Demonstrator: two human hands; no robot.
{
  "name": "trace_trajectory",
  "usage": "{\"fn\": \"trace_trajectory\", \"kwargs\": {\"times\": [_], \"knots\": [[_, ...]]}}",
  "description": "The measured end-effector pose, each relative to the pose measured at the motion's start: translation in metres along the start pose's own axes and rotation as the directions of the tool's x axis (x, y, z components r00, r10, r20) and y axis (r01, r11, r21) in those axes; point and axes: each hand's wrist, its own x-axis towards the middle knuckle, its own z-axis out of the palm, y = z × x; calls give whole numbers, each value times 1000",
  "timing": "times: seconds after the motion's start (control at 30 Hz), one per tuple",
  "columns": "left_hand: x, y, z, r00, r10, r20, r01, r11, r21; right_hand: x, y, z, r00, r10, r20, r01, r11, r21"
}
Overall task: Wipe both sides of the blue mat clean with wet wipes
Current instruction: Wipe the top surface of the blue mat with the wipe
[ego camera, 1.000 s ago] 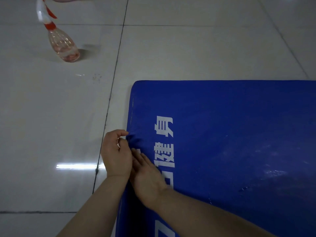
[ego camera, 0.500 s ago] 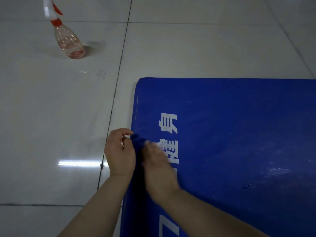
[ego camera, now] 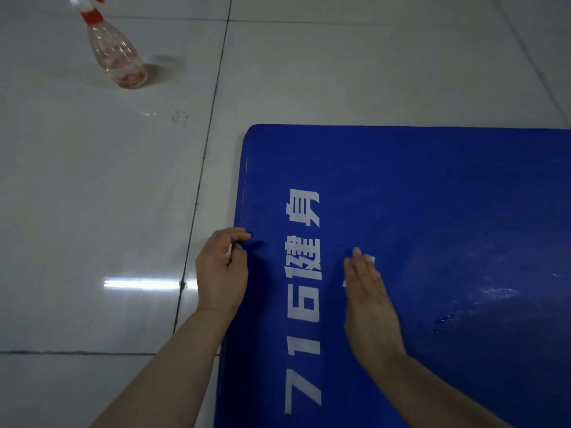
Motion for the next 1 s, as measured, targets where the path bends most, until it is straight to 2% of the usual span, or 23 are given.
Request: {"fn": "trace_trajectory", "kwargs": {"times": [0.07,0.13,0.23,0.3,0.47,0.53,0.6,0.63,0.73,0.83,0.93,1.0], "knots": [[0,1,-3,1000,-31,-4,31,999,-30,-4,-32,3,990,-137,45,136,990,29],[0,1,-6,999,-47,-15,46,996,-73,-3,-74,10,939,-334,82,327,941,89],[0,4,-11,996,-86,-34,81,988,-128,8,-121,2,859,-500,112,469,855,222],[-1,5,-15,992,-112,-54,103,983,-152,12,-123,0,794,-594,130,568,801,191],[-8,-2,-25,984,-174,-47,162,967,-197,-5,-45,-5,914,-379,148,373,926,66],[-12,-3,-25,979,-205,-23,195,954,-226,-16,-16,-6,968,-213,131,208,977,50],[-14,-4,-23,976,-219,-1,212,944,-254,-27,-16,-6,988,-100,120,95,994,52],[-14,-4,-21,974,-225,6,219,939,-265,-31,-26,-3,986,-97,135,90,994,61],[-13,-2,-17,974,-227,3,220,941,-255,-29,-75,8,961,-239,140,218,965,149],[-13,2,-15,978,-207,4,202,949,-240,-13,-122,1,903,-405,145,374,906,200],[-14,2,-16,979,-204,7,201,956,-213,0,-134,-5,783,-592,193,564,806,182],[-14,2,-18,981,-195,0,191,960,-204,3,-124,-7,772,-613,170,592,790,160]]}}
